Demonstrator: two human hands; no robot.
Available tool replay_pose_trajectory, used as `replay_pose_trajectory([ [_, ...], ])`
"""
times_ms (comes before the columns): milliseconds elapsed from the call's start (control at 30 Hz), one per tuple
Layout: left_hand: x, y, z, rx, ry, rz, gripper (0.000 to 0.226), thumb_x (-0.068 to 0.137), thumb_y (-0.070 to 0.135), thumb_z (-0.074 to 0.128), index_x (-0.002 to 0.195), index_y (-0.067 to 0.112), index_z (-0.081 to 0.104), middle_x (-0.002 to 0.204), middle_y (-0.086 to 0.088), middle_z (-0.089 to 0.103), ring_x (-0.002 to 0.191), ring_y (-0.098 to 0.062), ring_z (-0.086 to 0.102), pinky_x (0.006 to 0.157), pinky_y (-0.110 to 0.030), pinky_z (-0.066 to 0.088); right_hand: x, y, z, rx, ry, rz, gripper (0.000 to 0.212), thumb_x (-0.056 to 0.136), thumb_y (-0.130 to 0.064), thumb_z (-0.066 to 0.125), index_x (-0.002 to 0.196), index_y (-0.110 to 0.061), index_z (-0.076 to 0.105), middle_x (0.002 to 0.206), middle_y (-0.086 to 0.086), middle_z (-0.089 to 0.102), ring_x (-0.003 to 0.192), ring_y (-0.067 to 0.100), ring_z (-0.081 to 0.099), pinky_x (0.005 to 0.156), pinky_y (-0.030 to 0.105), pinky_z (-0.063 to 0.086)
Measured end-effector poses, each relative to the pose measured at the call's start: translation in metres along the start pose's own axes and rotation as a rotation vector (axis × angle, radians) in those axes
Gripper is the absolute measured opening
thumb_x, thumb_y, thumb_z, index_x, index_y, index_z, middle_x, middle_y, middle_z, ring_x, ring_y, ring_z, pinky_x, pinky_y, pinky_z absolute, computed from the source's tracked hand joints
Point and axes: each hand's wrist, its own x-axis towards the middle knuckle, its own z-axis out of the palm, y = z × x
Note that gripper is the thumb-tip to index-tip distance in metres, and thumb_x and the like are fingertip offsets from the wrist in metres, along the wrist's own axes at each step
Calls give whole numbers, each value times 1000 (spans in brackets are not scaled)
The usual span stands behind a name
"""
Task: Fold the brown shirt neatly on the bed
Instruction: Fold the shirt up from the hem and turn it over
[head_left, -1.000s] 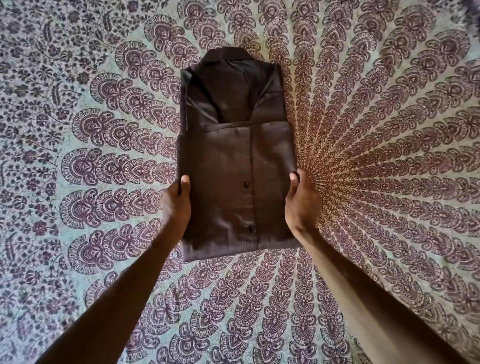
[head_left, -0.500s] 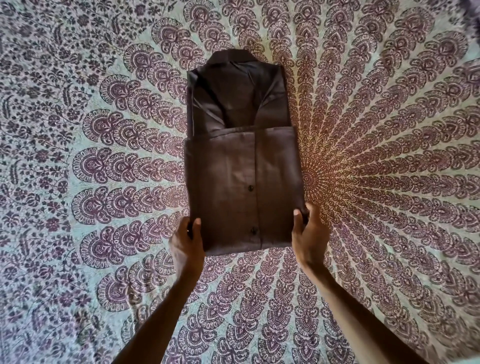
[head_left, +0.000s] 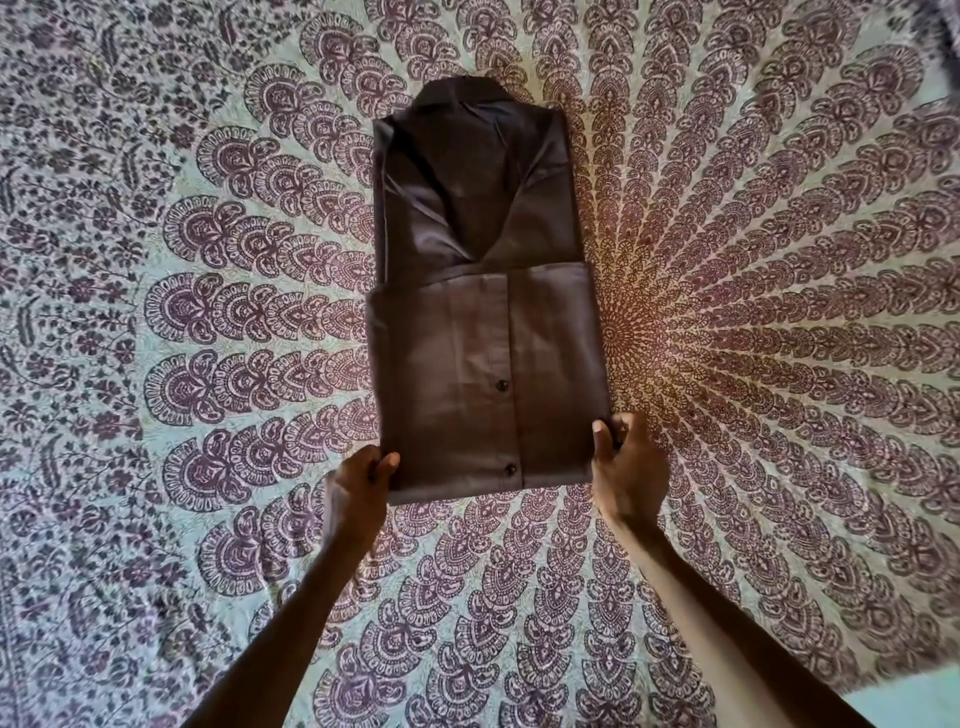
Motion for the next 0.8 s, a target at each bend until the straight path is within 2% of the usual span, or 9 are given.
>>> replay_pose_trajectory([
  [100,7,0,-5,125,-56,29,37,93,21,60,60,18,44,51,0,47,47,-17,43,42,-25,23,-2,-1,-6,-45,-22,-27,11,95,-30,58,100,-21,54,75,4,71,62,26,64,69,48,54],
  [267,12,1,-12,266,-132,14,22,94,30,58,81,13,60,77,-11,66,63,-23,56,51,-28,36,-10,-5,-15,-57,-29,-20,15,94,-24,59,107,-20,52,87,6,71,72,24,65,73,46,55],
  [333,14,5,-17,263,1,204,9,91,18,60,95,12,54,89,-10,61,71,-23,53,55,-29,39,-1,-12,-20,-76,-3,-85,27,89,-15,62,114,-18,53,103,4,65,91,21,60,84,44,51],
  [433,33,20,-28,463,165,686,29,83,-3,55,111,6,58,110,-14,57,93,-25,52,76,-37,42,31,-23,-27,-239,-66,-399,54,72,1,69,122,-16,59,123,4,56,114,23,48,99,38,43],
  [533,70,26,-39,735,64,1064,43,77,-3,45,116,6,63,121,-16,60,111,-33,57,101,-44,35,73,-24,-28,-426,-122,-825,59,65,9,69,118,-15,64,128,6,55,118,27,48,97,39,42],
  [600,94,21,-44,936,-34,1263,48,73,-4,61,120,6,62,126,-17,61,117,-36,58,117,-45,14,97,-21,-28,-548,-211,-1065,54,71,3,66,122,-13,64,132,9,57,122,32,50,100,46,44],
  [667,117,19,-53,1085,-169,1410,65,63,3,80,124,6,60,129,-17,61,122,-37,55,118,-45,1,119,-17,-32,-647,-287,-1265,52,77,-1,60,127,-13,62,134,10,58,124,32,52,105,48,42],
  [733,137,17,-61,1141,-195,1514,76,66,9,79,136,7,48,141,-20,49,138,-39,36,121,-47,1,140,-14,-35,-702,-321,-1400,50,81,-2,58,129,-14,61,136,8,59,126,31,53,111,49,36],
  [800,151,13,-61,1128,-190,1587,75,79,10,65,145,7,29,159,-19,9,148,-35,2,121,-50,1,154,-12,-36,-691,-333,-1473,39,82,-5,58,120,-12,66,135,8,60,124,30,56,115,48,25],
])
